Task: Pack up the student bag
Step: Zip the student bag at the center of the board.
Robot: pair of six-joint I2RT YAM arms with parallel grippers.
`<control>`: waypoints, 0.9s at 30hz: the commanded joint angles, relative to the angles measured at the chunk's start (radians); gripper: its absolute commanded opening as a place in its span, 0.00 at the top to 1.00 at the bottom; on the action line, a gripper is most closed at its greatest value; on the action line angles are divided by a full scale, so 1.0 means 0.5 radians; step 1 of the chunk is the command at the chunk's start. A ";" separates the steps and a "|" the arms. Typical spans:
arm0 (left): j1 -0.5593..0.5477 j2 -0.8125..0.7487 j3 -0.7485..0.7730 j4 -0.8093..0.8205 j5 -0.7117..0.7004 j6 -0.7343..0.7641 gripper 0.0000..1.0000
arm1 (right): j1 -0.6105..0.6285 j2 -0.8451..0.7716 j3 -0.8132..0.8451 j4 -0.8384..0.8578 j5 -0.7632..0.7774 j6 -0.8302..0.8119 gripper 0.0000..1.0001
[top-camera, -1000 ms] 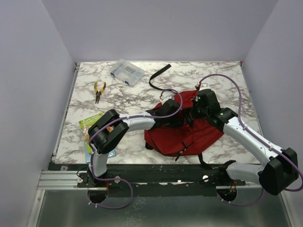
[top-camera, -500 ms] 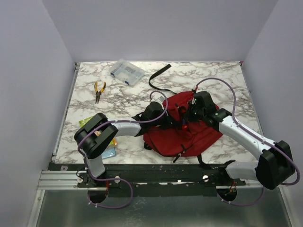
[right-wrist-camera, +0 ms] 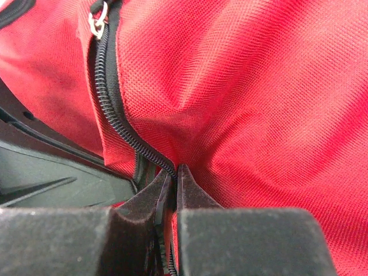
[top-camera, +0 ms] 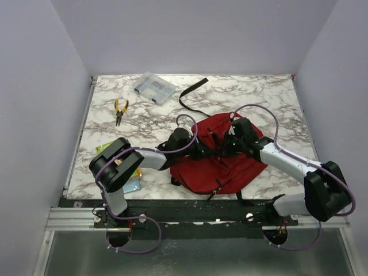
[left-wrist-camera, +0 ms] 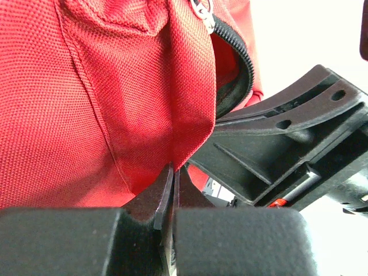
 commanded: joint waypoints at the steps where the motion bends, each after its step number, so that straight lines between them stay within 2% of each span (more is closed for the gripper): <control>1: 0.025 -0.018 -0.053 0.192 0.071 -0.044 1.00 | -0.002 -0.004 -0.075 -0.011 -0.121 0.023 0.91; 9: 0.069 0.028 -0.096 0.342 0.124 -0.105 1.00 | -0.002 -0.071 -0.166 -0.112 -0.050 0.010 0.91; 15: 0.079 0.057 -0.127 0.440 0.155 -0.149 1.00 | 0.000 -0.136 -0.101 -0.239 -0.057 0.037 0.91; 17: 0.081 0.069 -0.128 0.453 0.166 -0.154 1.00 | -0.002 -0.184 -0.027 -0.279 -0.109 0.050 0.86; 22: 0.079 0.120 -0.136 0.500 0.194 -0.193 1.00 | 0.000 -0.258 0.207 -0.351 -0.085 0.037 0.66; 27: 0.083 0.151 -0.147 0.537 0.209 -0.211 1.00 | -0.052 -0.135 0.415 -0.349 -0.102 0.022 0.55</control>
